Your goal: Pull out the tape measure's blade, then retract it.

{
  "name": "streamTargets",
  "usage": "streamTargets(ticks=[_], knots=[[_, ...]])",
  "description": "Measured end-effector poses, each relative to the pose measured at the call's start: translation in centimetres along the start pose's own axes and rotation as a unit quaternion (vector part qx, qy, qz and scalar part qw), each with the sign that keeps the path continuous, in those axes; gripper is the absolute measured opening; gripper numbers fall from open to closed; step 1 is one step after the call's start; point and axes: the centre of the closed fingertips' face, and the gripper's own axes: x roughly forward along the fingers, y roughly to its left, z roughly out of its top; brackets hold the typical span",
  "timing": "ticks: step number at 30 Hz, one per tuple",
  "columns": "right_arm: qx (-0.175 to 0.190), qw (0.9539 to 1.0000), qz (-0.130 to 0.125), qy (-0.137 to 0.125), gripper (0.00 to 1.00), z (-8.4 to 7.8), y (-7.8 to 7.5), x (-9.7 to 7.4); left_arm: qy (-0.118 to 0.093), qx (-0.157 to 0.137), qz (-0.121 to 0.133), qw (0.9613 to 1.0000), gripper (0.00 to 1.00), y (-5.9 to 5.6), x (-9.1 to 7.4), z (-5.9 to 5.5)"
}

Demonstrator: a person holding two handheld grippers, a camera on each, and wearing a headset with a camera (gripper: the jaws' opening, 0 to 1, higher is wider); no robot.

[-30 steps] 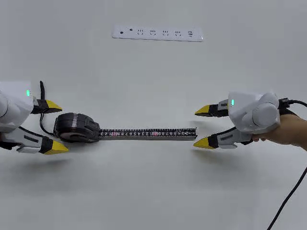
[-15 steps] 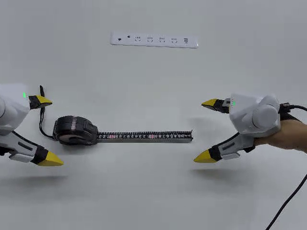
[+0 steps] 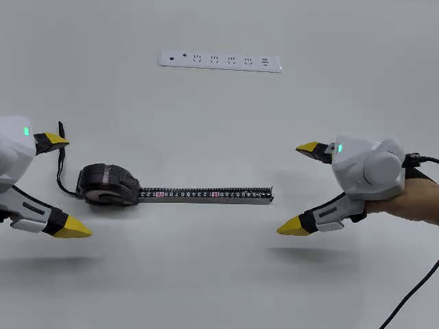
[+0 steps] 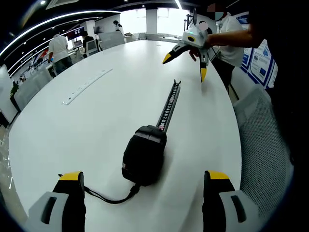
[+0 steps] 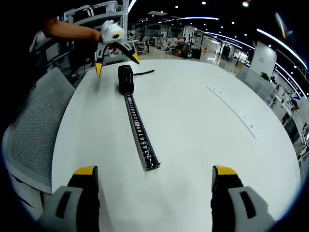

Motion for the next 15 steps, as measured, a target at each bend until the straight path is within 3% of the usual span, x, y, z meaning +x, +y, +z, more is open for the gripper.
streamTargets(ticks=[2, 6, 15], knots=[[0.012, 0.9998, -0.012, -0.002, 1.00, 0.0, 0.7, -0.8, -0.008, -0.014, 0.008, 0.9998, 1.00, -0.6, -0.6, -0.5], [0.019, 0.9995, -0.023, -0.008, 1.00, 0.1, 0.8, -1.2, -0.016, -0.025, 0.014, 0.9995, 1.00, -0.8, -1.1, -0.6], [0.042, 0.9981, -0.044, -0.014, 0.99, 0.0, 1.3, -2.3, -0.047, -0.056, 0.034, 0.9967, 1.00, -1.2, -2.3, -0.3]])
